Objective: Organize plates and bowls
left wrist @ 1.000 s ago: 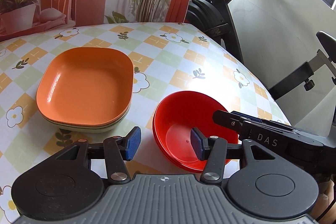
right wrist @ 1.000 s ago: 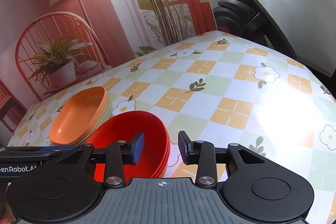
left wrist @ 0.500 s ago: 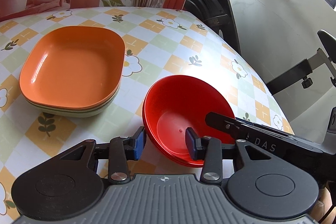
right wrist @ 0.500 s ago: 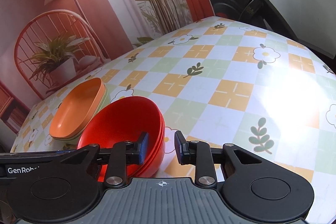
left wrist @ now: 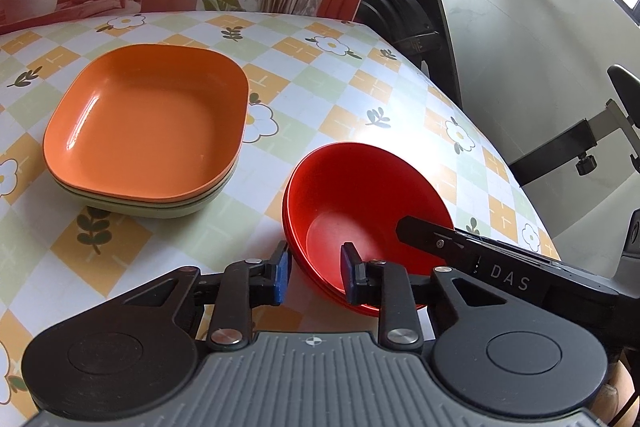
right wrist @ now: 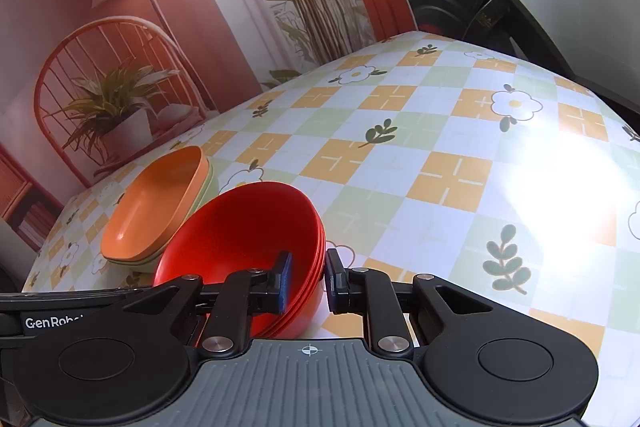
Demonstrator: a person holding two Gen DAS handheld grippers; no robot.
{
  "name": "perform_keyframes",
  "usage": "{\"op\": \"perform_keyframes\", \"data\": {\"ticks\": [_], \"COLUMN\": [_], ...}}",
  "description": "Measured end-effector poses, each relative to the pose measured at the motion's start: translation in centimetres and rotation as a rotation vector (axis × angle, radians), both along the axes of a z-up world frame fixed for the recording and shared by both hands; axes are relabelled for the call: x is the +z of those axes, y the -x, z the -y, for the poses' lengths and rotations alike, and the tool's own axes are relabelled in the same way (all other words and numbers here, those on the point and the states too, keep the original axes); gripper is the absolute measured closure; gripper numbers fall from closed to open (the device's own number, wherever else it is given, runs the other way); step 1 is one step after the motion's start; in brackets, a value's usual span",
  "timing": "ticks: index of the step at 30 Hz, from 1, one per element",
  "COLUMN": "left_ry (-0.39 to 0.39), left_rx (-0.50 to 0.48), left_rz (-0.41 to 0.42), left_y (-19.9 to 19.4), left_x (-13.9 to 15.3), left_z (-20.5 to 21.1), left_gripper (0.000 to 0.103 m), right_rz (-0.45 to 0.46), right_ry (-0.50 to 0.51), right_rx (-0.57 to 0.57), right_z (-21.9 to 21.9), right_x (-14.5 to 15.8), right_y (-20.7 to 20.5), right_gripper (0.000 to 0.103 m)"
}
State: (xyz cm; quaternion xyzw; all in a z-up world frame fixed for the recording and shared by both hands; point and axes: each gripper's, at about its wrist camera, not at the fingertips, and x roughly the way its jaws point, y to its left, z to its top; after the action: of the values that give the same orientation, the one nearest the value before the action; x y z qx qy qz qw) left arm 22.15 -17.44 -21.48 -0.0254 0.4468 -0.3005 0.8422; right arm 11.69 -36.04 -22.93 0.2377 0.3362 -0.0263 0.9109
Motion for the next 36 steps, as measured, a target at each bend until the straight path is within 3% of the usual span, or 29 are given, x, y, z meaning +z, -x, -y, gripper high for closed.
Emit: {"op": "perform_keyframes", "data": {"ticks": [19, 36], "left_ry": [0.064, 0.120], "left_rx": [0.035, 0.128], "left_rz": [0.027, 0.044], "left_y": [0.3, -1.8], "left_x": [1.4, 4.2], "left_z": [-1.9, -5.3], "left_gripper": [0.076, 0.076], "right_rz": [0.027, 0.045], "right_ry": [0.050, 0.060], "right_rx": [0.032, 0.133], "right_z": [-1.2, -4.0], "right_x": [2.6, 6.7], "right_y": [-0.7, -6.0], "right_gripper": [0.088, 0.088]}}
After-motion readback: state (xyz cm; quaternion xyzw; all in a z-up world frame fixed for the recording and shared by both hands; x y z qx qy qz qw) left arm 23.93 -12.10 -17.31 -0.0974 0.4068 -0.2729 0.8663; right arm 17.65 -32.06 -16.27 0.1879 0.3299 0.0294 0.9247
